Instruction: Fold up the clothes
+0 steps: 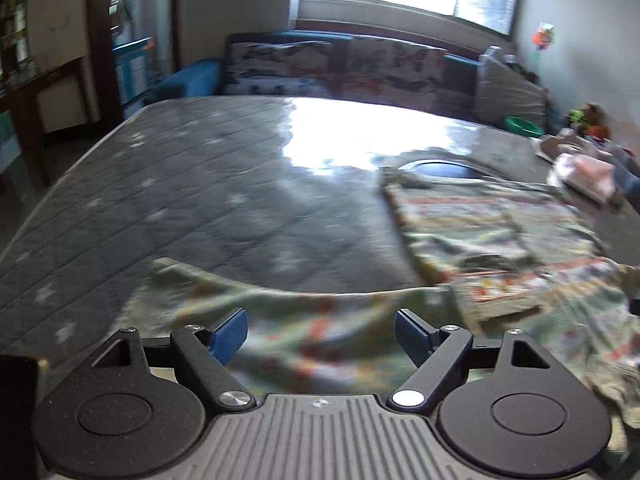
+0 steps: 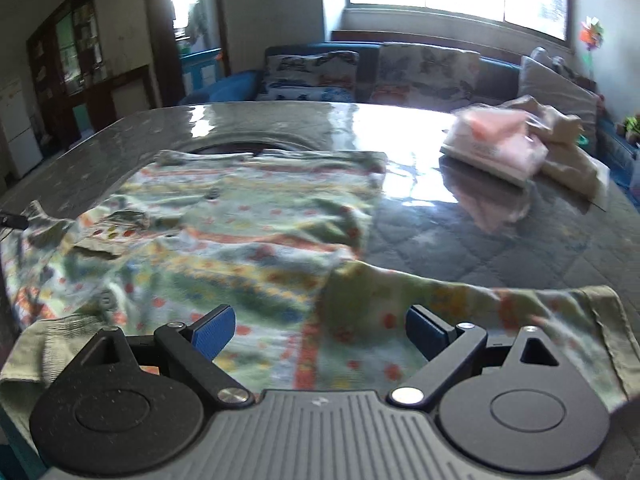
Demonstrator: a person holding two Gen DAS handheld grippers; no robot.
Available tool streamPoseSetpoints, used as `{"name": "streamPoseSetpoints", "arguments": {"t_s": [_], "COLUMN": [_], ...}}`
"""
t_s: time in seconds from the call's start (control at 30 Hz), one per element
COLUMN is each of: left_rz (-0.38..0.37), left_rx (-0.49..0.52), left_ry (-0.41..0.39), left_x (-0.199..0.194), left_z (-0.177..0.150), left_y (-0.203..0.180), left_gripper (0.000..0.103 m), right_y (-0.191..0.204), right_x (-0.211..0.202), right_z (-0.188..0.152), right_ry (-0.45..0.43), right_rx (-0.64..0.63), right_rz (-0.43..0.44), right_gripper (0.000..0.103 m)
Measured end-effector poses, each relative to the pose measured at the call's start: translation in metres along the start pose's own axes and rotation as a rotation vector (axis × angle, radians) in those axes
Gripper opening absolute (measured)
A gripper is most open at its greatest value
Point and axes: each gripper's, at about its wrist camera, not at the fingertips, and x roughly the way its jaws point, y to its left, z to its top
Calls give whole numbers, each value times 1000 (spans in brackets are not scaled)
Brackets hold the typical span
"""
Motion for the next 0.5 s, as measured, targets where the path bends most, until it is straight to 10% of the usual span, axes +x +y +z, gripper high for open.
{"name": "streamPoseSetpoints", "arguments": {"t_s": [0.5], "left_rz": [-216], "left_rx": [136], "left_ry": [6], "left_x": [16], "left_z": [5], "left_y": [-100], "left_gripper": [89], "right_y": [-71], "right_x": [-9], "right_z": [-10], "right_ry": [-21], "right_rx": [145], "right_rz": [-150], "right_gripper": [94]}}
